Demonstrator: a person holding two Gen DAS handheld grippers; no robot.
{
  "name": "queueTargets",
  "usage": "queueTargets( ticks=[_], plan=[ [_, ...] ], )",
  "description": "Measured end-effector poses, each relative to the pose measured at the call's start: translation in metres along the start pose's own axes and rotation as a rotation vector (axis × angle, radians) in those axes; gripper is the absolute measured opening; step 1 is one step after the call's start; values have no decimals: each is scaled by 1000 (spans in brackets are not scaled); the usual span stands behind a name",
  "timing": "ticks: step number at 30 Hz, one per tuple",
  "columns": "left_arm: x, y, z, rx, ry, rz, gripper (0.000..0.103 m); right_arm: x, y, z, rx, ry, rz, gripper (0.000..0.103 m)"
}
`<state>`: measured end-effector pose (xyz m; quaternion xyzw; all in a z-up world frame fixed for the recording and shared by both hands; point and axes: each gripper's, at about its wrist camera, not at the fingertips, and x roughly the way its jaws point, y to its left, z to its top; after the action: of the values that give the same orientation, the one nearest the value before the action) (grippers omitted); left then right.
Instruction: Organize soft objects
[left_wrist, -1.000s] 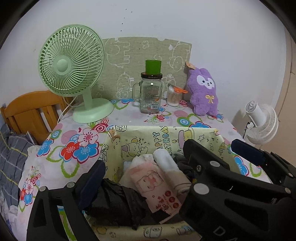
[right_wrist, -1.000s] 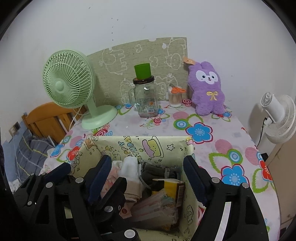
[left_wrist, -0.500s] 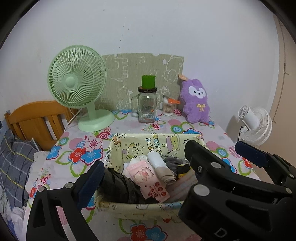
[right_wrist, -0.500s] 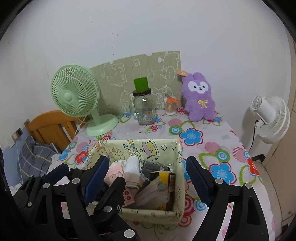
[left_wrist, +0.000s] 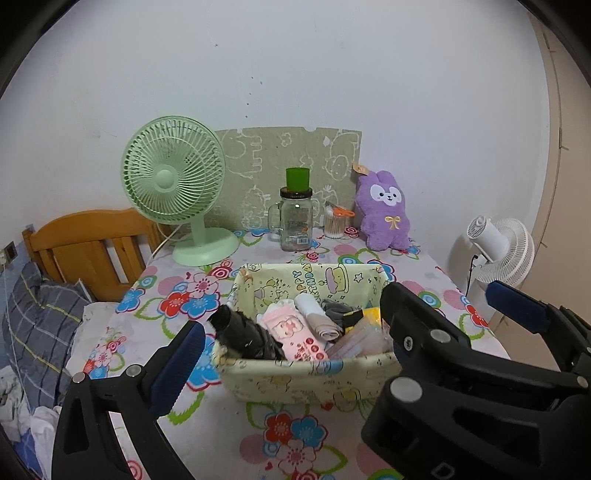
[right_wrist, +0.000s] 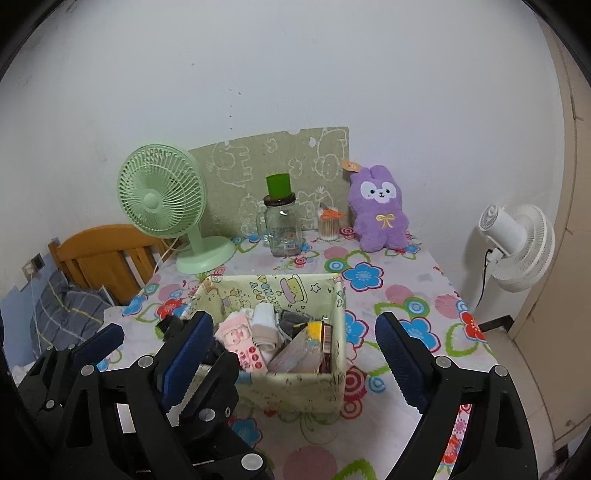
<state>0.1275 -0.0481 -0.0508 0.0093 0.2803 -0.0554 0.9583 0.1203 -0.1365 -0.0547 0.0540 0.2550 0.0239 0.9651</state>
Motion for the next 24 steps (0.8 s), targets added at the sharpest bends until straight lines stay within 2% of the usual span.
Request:
queueTargets(
  ticks=[4, 24],
  plan=[
    [-15, 2, -4, -3, -15, 0, 103, -18, 2, -5, -4, -19, -8, 100],
    [-87, 20, -30, -11, -86, 39, 103, -96, -6, -32, -8, -87, -54, 100]
  ],
)
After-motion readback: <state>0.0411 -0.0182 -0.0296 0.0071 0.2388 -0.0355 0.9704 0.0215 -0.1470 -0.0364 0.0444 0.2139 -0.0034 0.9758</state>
